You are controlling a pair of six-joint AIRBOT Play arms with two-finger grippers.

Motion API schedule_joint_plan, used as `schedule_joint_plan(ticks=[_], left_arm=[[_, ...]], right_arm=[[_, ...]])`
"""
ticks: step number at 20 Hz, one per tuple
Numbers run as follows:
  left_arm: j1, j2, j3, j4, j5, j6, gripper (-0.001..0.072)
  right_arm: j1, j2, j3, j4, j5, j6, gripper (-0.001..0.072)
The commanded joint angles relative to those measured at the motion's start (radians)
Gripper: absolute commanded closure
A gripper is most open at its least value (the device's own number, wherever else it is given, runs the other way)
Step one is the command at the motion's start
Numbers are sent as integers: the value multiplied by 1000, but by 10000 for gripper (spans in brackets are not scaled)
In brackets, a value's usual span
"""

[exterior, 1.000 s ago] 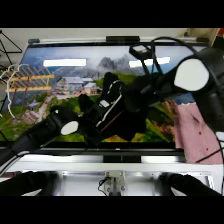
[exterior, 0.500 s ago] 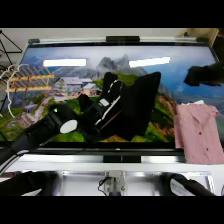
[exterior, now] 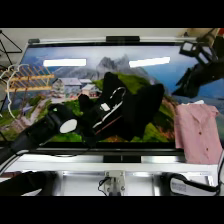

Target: Fold the shirts.

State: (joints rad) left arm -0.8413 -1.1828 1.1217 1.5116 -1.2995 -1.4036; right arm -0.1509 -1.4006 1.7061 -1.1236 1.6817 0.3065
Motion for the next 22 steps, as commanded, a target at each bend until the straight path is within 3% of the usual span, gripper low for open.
schedule_joint_plan(ticks=[1, 12, 14, 16, 17, 22], left_arm=[[0, 0, 0, 0, -13, 24, 662], [1, 0, 0, 1, -34, 57, 662], [0, 0, 0, 0, -41, 57, 662], [0, 0, 0, 0, -41, 57, 662], [0, 0, 0, 0, -40, 58, 662], [0, 2, 0, 1, -40, 62, 662]], right_arm=[[82, -61, 0, 46, 13, -210, 181], [135, -95, 1, 23, -11, -225, 183], [135, -62, 19, 17, -22, -226, 283], [135, -20, 36, 16, -65, -226, 276], [135, -14, 35, 15, -66, -226, 238], [135, -109, 34, -9, -46, -226, 237]])
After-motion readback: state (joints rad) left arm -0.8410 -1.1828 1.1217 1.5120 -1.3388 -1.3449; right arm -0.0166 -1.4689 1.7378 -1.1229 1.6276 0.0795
